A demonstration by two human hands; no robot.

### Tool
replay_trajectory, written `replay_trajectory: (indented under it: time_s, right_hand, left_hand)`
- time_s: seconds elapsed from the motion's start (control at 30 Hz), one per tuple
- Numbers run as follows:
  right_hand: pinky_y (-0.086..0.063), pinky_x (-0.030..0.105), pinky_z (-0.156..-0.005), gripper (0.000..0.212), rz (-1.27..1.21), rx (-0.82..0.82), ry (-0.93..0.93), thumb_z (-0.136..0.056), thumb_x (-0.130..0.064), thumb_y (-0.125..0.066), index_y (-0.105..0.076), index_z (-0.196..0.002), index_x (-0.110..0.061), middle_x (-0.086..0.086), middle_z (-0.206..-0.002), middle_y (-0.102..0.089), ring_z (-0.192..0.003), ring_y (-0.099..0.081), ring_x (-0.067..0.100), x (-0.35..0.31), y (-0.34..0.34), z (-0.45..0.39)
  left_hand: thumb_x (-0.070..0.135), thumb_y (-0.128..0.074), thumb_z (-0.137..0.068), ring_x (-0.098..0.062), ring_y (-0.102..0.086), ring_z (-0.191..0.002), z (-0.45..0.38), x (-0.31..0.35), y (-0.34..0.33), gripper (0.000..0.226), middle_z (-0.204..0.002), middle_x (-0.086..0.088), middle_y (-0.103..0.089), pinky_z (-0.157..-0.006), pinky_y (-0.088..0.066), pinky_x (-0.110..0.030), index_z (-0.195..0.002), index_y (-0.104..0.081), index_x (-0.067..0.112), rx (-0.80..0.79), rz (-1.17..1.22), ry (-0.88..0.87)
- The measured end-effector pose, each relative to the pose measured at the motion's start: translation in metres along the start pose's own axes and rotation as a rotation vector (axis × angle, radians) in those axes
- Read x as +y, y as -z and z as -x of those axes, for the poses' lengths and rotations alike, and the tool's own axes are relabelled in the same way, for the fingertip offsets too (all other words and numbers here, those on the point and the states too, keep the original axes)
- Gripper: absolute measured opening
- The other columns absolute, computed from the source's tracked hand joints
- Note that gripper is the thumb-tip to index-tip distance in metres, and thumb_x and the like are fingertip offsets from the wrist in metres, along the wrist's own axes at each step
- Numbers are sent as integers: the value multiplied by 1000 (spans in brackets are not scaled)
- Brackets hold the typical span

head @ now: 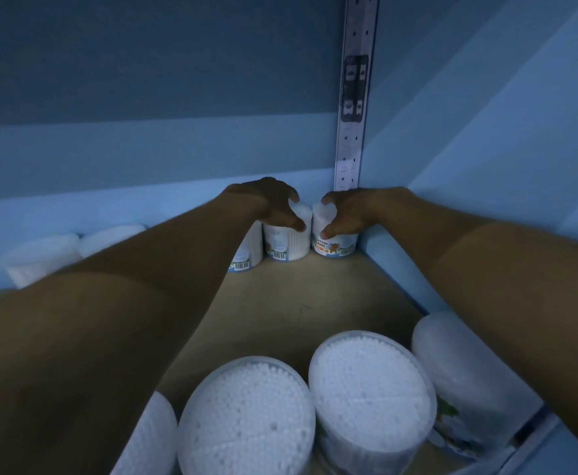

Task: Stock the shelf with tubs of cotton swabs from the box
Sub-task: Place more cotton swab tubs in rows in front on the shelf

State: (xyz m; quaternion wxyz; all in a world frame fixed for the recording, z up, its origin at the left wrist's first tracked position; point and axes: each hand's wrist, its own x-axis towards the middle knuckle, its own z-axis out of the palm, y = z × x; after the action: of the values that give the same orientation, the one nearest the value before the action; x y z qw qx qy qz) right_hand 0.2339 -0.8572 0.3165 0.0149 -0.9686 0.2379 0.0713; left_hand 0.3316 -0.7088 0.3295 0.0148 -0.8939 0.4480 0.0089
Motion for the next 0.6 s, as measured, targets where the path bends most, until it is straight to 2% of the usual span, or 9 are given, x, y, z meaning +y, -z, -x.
replay_trajectory:
  time_s: [0.17,0.37,0.5,0.6]
  right_hand:
    - [-38,45,-112,81,-10,20,-5,-87,-53,-66,-26,-154,-29,5,-159,-33,-140,-40,29,0,4,-1]
    - [-43,45,-105,62,9,16,-34,-82,-51,-71,-41,-134,-35,2,-149,-44,-128,-49,28,-2,11,1]
    - [-41,46,-108,79,8,-22,-45,-78,-50,-74,-34,-144,-35,2,-155,-38,-134,-45,29,-1,13,2]
    - [-39,47,-111,94,12,-51,-53,-75,-51,-75,-25,-153,-36,1,-161,-30,-140,-40,30,0,14,3]
  left_hand:
    - [60,-65,-81,-22,-43,-132,0,5,-2,67,-147,0,-44,-101,-39,-33,-138,-47,29,-3,25,-6]
    - [60,-67,-80,-23,-49,-124,4,11,8,63,-140,-1,-50,-98,-43,-33,-131,-52,25,-32,42,4]
    - [57,-72,-76,-22,-52,-119,3,8,10,59,-135,0,-52,-96,-45,-34,-124,-56,25,-28,45,27]
    - [51,-77,-73,-24,-53,-117,2,7,8,66,-131,-3,-55,-97,-47,-36,-126,-54,19,-1,81,52]
